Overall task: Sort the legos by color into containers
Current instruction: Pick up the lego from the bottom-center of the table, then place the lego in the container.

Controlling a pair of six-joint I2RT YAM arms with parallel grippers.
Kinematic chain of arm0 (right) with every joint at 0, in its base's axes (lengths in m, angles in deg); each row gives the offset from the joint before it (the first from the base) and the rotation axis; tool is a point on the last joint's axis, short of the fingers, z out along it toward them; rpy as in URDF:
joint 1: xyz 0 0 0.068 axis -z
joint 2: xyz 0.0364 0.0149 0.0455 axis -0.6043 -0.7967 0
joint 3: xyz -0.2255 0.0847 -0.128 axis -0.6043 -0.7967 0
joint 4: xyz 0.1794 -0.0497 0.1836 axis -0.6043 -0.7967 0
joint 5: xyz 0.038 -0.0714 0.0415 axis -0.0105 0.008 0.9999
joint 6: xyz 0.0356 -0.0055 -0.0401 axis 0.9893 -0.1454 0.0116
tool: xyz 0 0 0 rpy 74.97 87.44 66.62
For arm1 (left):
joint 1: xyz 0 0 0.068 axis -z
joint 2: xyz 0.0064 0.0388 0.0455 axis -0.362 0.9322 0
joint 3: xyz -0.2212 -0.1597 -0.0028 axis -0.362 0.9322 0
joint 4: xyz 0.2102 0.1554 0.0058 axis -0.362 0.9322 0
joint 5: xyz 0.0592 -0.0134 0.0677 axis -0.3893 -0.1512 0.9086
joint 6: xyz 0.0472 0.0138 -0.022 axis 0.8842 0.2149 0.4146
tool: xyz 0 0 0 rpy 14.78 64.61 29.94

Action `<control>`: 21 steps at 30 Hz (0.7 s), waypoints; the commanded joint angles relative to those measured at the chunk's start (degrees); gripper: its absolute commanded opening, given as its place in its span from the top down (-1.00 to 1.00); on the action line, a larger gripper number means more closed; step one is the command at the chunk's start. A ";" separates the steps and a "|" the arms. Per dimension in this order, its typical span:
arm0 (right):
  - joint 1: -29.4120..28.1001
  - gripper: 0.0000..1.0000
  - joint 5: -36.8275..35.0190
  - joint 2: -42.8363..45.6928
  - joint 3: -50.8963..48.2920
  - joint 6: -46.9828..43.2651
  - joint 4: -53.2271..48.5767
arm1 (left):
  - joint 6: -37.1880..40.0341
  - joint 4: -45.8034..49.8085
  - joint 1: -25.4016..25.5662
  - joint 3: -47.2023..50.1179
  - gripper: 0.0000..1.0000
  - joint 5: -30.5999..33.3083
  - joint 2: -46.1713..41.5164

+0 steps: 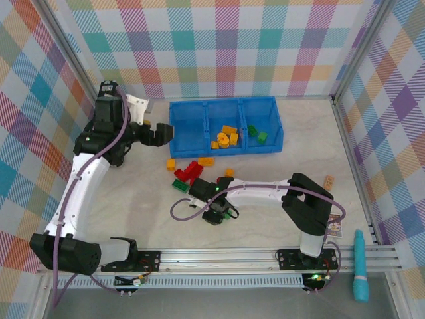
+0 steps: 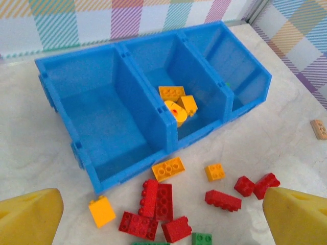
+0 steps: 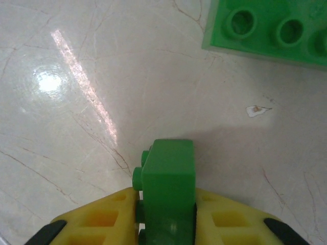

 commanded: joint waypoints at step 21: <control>37.51 0.47 -5.55 11.03 16.35 0.02 1.54 | 3.36 -4.42 6.72 -1.32 -1.00 1.94 5.42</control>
